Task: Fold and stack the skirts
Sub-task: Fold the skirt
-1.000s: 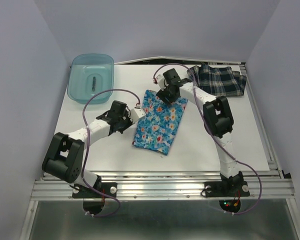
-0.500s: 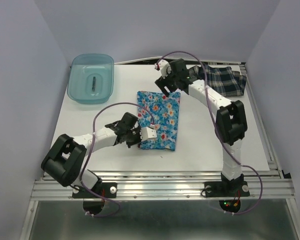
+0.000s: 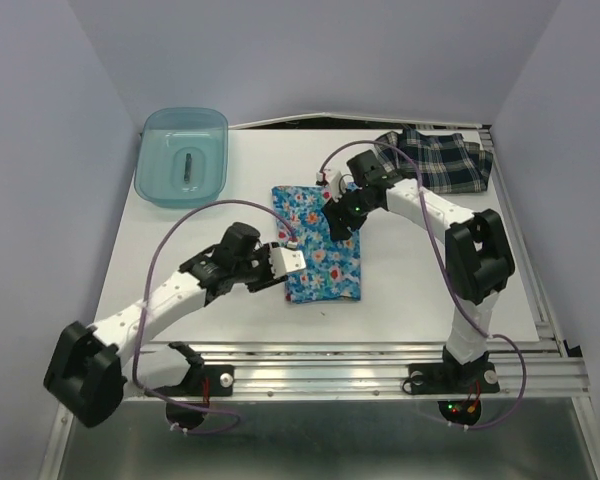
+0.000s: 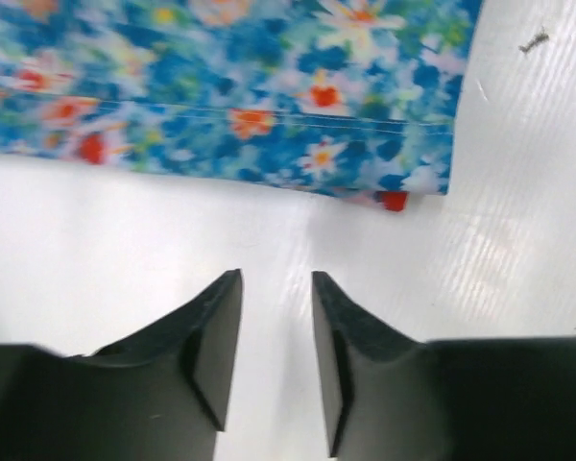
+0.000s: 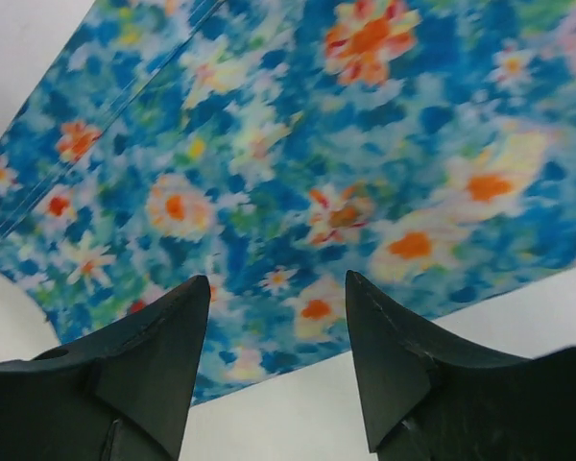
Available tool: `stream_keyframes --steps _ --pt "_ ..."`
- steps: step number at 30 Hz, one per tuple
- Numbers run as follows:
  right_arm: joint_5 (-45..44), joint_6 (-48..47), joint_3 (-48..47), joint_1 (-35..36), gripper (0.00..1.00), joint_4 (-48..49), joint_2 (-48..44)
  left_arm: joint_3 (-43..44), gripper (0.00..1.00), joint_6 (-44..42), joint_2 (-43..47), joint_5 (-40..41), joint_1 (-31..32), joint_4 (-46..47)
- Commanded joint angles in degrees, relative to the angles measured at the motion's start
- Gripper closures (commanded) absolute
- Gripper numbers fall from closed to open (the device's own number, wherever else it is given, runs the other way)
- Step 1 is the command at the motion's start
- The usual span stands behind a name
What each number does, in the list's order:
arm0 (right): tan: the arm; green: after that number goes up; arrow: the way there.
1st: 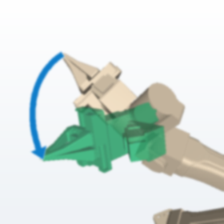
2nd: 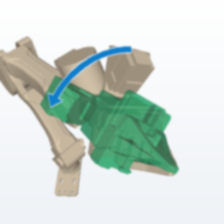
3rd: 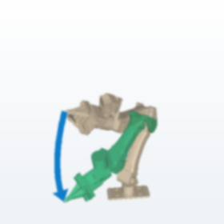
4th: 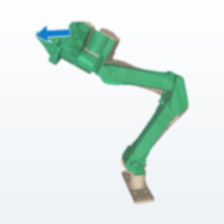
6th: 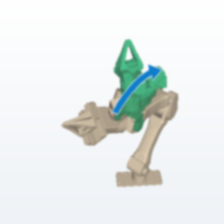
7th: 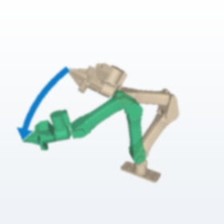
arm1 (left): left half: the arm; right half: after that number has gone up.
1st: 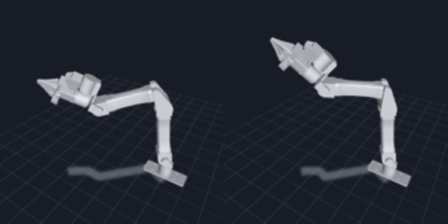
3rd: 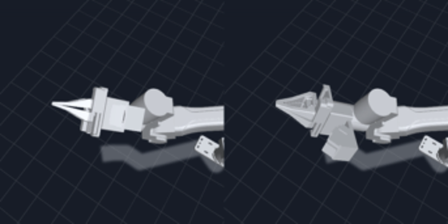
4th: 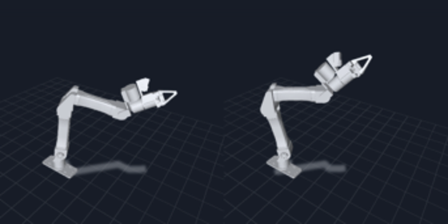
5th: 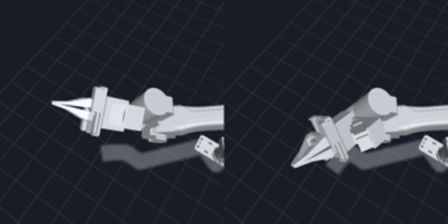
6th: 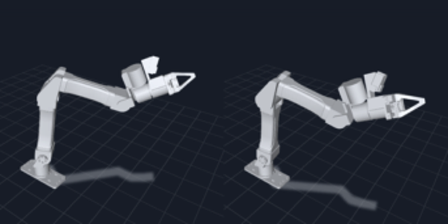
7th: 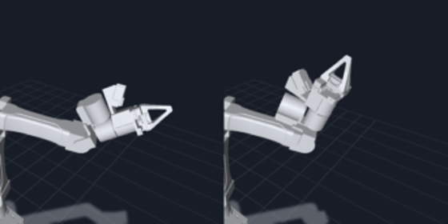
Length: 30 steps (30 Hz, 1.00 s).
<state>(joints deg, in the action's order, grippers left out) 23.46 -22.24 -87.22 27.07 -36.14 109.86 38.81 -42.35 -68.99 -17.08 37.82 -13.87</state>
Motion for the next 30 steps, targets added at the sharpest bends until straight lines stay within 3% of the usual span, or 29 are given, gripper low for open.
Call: stream_keyframes --steps 1,5,10,13,15,16,17,21,25,26,28,30 --pt "12.74 2.02 1.17 0.09 0.38 -1.3 -0.36 -0.22 0.43 -3.35 10.97 0.83 -0.91 -1.16" --pt "19.77 7.9 3.28 0.09 0.39 2.47 4.03 3.64 0.38 -5.29 10.29 1.87 2.24 -3.27" --pt "20.39 10.28 3.9 -0.43 0.41 6.78 11.15 5.05 0.32 -4.24 3.79 7.05 10.24 -2.22" --pt "20.75 10.9 3.64 -1.05 0.41 7.66 15.55 4.87 0.34 0.05 -1.31 11.37 14.21 1.56" --pt "19.87 10.99 3.72 -1.05 0.41 8.1 16.87 8.11 0.38 4.27 -4.83 8.66 9.68 2.62" --pt "19.08 10.99 4.16 -1.05 0.41 8.54 16.79 10.91 0.4 9.08 -6.14 2.29 6.94 2.1" --pt "18.9 11.51 4.51 -1.05 0.41 9.67 15.66 12.24 0.42 11.65 -6.59 -6.3 0.3 2.0" --pt "16.8 12.3 5.66 -1.05 0.36 10.83 11.18 13.05 0.48 24.22 -5.9 -20.68 -11.86 6.21" --pt "13.9 13.62 6.01 -1.05 0.23 10.74 3.2 12.17 0.54 34.59 -5.45 -23.08 -14.09 13.42" --pt "12.24 13.8 6.18 -1.05 0.16 10.74 1.16 12.43 0.56 36.96 -7.19 -22.91 -14.7 16.47" --pt "10.47 13.89 7.15 -1.05 0.13 10.65 -2.79 13.13 0.58 42.6 -10.1 -22.74 -15.67 17.99" --pt "7.05 12.67 9.16 -1.05 0.11 10.74 -8.86 14.63 0.69 49.08 -15.98 -23.95 -17.34 19.05"
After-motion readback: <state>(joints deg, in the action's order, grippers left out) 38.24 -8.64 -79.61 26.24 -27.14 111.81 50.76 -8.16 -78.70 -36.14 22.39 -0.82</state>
